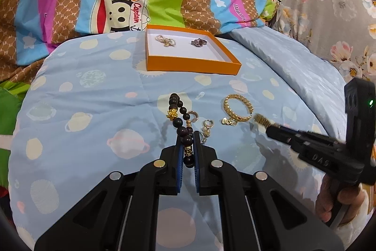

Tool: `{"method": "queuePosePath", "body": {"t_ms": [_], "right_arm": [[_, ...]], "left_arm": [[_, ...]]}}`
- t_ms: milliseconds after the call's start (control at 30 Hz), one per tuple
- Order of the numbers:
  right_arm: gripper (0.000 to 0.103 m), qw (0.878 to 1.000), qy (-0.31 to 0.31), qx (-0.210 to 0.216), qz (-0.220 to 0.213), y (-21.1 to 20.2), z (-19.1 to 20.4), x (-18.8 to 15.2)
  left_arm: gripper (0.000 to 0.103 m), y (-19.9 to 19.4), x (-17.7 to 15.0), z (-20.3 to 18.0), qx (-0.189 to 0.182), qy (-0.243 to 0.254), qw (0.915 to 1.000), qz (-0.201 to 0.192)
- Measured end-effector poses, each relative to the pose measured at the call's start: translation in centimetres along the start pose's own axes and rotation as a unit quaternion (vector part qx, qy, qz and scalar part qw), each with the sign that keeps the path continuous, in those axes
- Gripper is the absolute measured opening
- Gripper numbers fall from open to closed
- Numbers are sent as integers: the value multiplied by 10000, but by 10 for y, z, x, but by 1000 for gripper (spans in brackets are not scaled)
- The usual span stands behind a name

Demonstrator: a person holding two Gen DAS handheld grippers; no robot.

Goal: Organize jewelry
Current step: 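Carry the bead bracelet and gold watch into the orange box and open both tools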

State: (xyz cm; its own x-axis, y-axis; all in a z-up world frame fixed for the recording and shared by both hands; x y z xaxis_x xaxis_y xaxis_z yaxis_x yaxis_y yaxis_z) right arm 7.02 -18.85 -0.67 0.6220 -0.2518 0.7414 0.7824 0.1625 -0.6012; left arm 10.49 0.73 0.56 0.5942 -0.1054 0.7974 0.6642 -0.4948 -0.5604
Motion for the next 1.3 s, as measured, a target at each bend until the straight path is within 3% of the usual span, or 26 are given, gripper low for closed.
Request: {"method": "queuePosePath", "body": {"t_ms": [300,633,800,933,1000,1100,1167,1300], "right_arm": [[8,9989,-153,423,-166,3,7,81],[8,9949,338,915,-244,99,-2,164],[8,9925,685,1012,26,157,-19,169],[9,9944,688,748,293,187,-37,155],[16,9963,672,492,196,187,-45,151],[36,9971,699,296,14,177,-58,150],[37,9973,681,193,-194,161,-63,154],[39,9975,305,3,-636,116,-57,154]], "left_arm": [[7,14,61,-12,-205,357,9987,-307],[7,106,135,-4,-207,267,9979,-560],[7,161,142,14,-146,-84,9992,-356],[7,196,132,30,-3,-193,9998,-77],[7,203,126,38,114,-278,9995,-5],[20,198,126,46,214,-366,9990,-113],[43,182,131,49,309,-417,9980,-365],[56,136,141,53,565,-403,9932,-940]]}}
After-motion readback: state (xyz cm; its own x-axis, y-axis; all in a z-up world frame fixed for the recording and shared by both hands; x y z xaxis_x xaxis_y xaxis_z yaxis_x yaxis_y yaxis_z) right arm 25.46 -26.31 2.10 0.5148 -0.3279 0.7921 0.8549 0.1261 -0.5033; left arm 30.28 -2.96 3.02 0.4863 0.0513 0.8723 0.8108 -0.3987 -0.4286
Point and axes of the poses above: each gripper's, at about its wrist camera, not at the fingertips, and y roughly the way its jaws point, z to its left, x to its top, the point moved 3 cm from there along y, roughly the way its jaws point, and after that the axes turned 10 degrees about -z, right-handed, at the moved point
